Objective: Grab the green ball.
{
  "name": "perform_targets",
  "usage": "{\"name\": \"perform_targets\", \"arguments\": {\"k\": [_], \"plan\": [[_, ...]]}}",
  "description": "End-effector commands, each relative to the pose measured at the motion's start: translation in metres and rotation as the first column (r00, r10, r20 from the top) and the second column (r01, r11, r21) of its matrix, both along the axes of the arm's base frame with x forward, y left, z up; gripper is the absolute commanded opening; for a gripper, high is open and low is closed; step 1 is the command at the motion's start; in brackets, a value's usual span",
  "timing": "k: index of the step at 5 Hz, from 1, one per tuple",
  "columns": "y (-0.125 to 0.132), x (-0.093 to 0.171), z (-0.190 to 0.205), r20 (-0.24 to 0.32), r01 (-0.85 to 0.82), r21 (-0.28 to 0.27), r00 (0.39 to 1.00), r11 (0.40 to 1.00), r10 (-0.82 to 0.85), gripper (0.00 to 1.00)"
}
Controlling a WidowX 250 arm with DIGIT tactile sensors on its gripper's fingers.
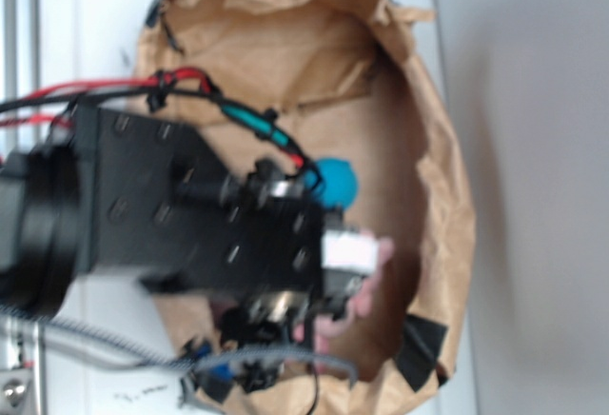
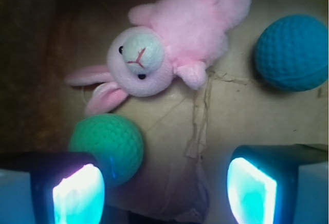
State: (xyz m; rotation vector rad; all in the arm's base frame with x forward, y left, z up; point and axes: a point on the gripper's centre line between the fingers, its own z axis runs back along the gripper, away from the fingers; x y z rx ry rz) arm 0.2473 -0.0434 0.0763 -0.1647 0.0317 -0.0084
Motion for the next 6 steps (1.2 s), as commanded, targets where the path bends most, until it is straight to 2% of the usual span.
{"name": "perform_targets", "arguments": {"k": [1,3,4,5,6], "plan": [[-0.018,0.002,-0.007,-0.014,-0.059,-0.030,0.998,0.998,0.059,1.00],[-0.035,-0.007,-0.035,-0.111,-0.041,-0.046,0.993,0.998,0.036,1.00],[-0.034,-0.002,-0.036,-0.075,-0.056,-0.024,0.996,0.998,0.054,0.00],[-0.020,0.006,-0.026,-0.059,-0.070,-0.036,0.996,0.997,0.068,0.00],[0.006,0.010,0.004,0.029,-0.133,0.007,0.991,0.991,0.133,0.00]]}}
